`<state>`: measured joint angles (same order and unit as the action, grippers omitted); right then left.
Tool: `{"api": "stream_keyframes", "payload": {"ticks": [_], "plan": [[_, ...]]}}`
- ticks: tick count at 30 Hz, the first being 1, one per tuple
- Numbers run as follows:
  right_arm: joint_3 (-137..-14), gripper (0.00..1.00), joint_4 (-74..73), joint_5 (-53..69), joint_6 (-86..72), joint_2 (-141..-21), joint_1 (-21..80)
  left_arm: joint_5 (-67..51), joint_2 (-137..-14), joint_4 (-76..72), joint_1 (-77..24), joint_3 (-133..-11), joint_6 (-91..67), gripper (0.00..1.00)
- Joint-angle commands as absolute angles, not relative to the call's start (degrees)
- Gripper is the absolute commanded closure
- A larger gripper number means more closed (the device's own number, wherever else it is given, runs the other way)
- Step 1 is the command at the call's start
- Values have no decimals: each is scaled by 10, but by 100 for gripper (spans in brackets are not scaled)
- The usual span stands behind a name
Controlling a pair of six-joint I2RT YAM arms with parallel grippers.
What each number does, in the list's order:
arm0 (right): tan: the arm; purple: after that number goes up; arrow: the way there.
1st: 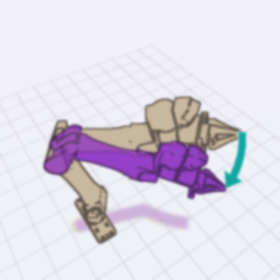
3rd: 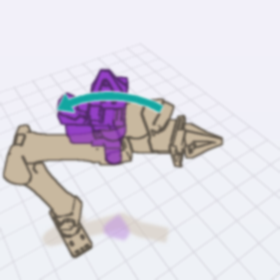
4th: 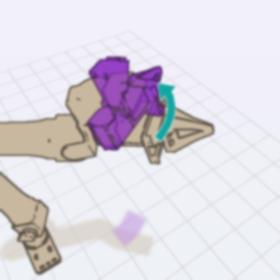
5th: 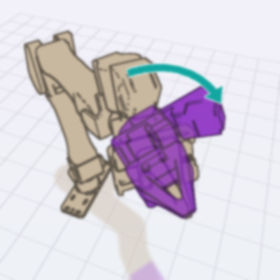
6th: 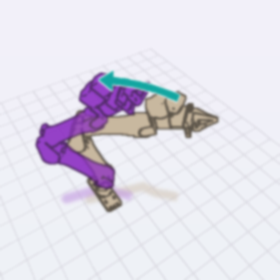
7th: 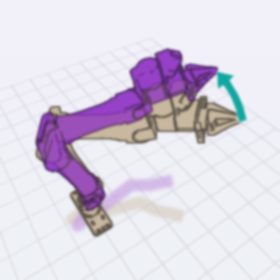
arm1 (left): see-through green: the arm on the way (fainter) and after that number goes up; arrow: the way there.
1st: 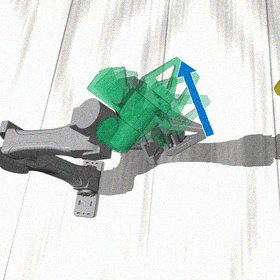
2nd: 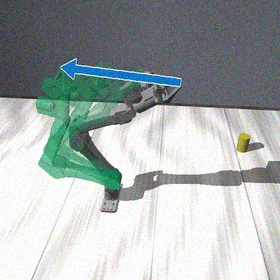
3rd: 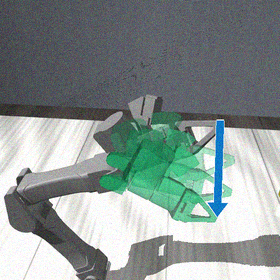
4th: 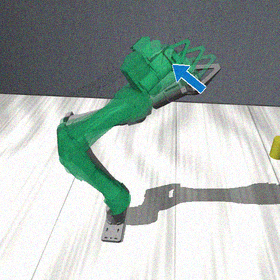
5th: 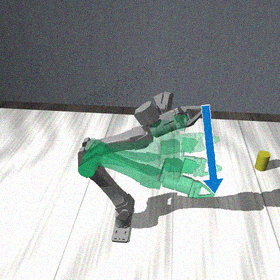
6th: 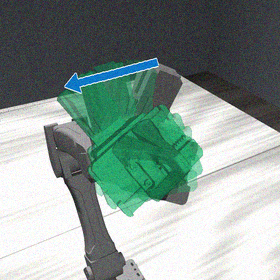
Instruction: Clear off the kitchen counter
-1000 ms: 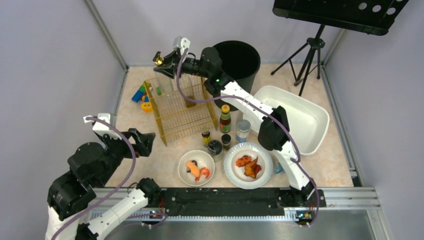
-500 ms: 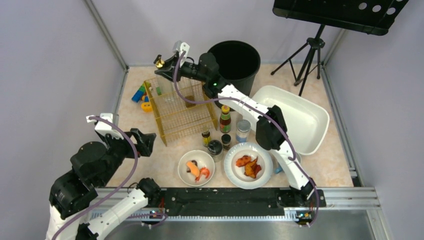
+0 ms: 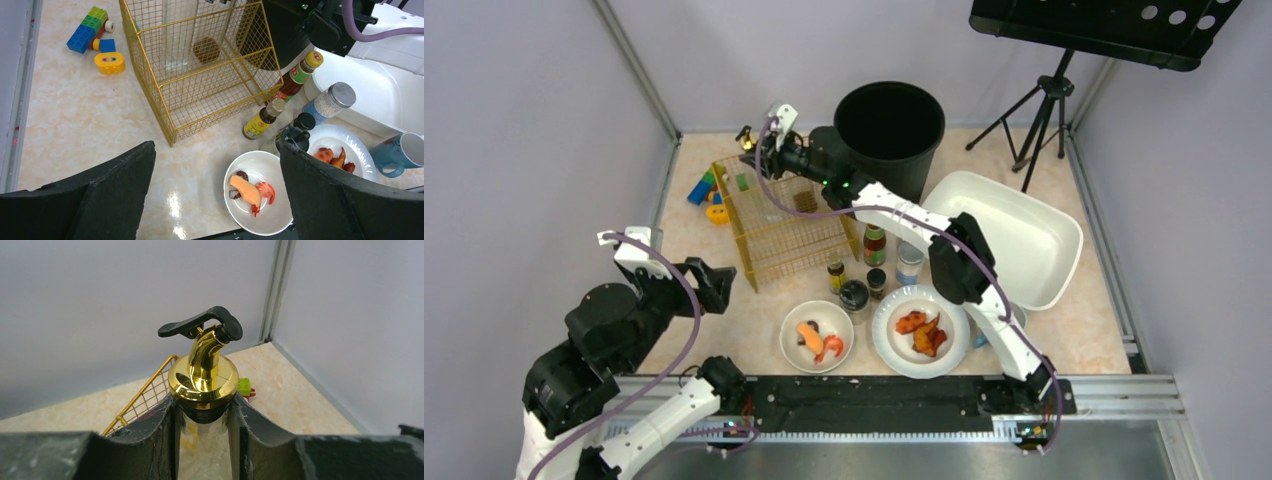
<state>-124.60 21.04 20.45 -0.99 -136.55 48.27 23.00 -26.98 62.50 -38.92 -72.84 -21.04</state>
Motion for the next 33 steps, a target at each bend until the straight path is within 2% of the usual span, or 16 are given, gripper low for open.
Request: {"api": "stream_keyframes", "payload": {"ticks": [1,10,12,15,17,22,23,24,25,33], "plan": [[-1228,100,286,166,-12,-1301,504,233,-267,596,-388,-725,-204,1],[-1207,100,281,130,-22,-1306,513,228,-260,600,-389,-724,-208,1],[-1213,96,274,127,-24,-1312,513,230,-258,601,-388,-725,-209,1],[-1211,85,281,126,-29,-1312,515,231,-258,602,-388,-726,-209,1],[-1212,71,283,125,-31,-1312,515,232,-258,603,-389,-726,-209,1],[-1213,52,285,116,-29,-1304,518,233,-259,602,-388,-725,-209,1],[-1213,45,285,116,-28,-1302,518,233,-259,602,-388,-725,-208,1],[-1212,33,284,116,-28,-1298,519,234,-260,601,-389,-724,-208,1],[-1212,28,282,116,-28,-1295,520,234,-260,601,-389,-724,-208,1],[-1165,21,284,95,-24,-1255,531,234,-263,600,-388,-727,-209,1]]}}
